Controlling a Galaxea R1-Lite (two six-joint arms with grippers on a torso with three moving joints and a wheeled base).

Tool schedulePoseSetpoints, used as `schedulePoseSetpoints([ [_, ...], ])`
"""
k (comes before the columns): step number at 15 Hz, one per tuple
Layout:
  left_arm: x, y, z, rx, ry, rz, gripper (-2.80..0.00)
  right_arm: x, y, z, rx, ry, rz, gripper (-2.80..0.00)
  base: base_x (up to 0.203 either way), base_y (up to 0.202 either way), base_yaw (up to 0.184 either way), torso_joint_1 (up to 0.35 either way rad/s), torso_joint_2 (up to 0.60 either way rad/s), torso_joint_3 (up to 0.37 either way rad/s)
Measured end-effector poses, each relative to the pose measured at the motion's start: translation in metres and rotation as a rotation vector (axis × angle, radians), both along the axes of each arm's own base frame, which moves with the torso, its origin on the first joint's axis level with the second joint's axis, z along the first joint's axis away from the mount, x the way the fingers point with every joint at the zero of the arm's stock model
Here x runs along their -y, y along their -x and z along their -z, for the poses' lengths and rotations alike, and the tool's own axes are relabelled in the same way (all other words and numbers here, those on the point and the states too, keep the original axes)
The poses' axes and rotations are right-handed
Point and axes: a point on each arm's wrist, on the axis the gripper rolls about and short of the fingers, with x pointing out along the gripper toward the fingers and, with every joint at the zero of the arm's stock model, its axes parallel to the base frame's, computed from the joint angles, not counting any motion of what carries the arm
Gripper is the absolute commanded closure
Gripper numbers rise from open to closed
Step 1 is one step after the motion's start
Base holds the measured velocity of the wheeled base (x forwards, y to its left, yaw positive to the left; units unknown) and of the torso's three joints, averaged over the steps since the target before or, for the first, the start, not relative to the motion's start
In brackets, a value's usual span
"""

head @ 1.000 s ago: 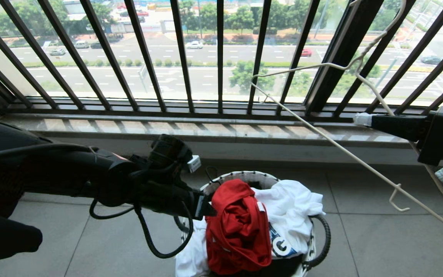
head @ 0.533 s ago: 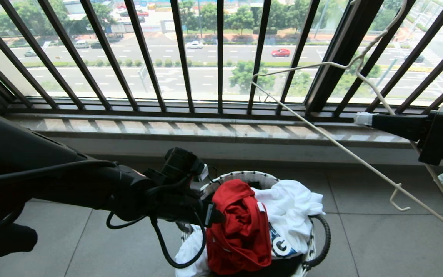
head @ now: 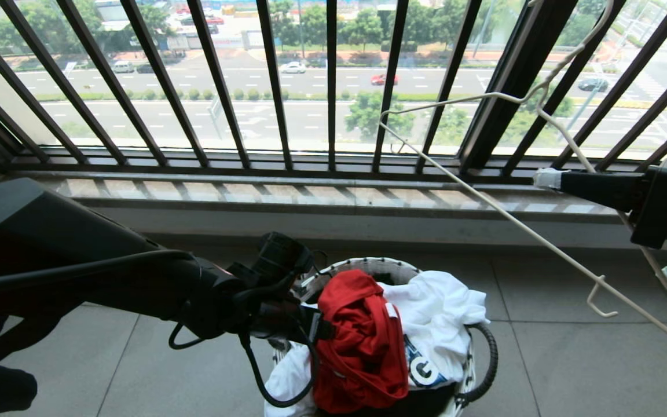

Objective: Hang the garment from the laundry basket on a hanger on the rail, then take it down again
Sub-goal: Pick up clothes from the basket

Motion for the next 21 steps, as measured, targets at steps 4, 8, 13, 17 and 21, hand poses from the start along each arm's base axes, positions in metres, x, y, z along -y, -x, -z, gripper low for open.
schedulePoseSetpoints([
  [4, 0.002, 0.004, 0.003, -0.004, -0.014, 0.005, 0.0, 0.0, 0.0, 0.0, 0.0, 0.0, -0.001, 0.0, 0.0, 0.0, 0.0, 0.0, 0.0, 0.0],
  [8, 0.011, 0.031, 0.005, -0.015, -0.065, 0.113, 0.0, 0.0, 0.001, 0.0, 0.002, -0.001, 0.001, 0.0, 0.0, 0.0, 0.0, 0.0, 0.0, 0.0],
  [13, 0.01, 0.049, 0.008, -0.104, -0.166, 0.159, 0.0, 0.001, 0.002, -0.002, 0.008, -0.003, 0.002, 0.0, 0.0, 0.0, 0.0, 0.0, 0.0, 0.0],
  [17, 0.001, 0.06, -0.001, -0.141, -0.362, 0.157, 0.0, 0.001, 0.002, -0.002, 0.008, -0.002, 0.001, 0.0, 0.0, 0.0, 0.0, 0.0, 0.0, 0.0],
  [21, -0.014, 0.051, -0.015, -0.092, -0.39, 0.117, 0.0, 0.001, 0.002, -0.001, 0.007, -0.001, 0.001, 0.0, 0.0, 0.0, 0.0, 0.0, 0.0, 0.0],
])
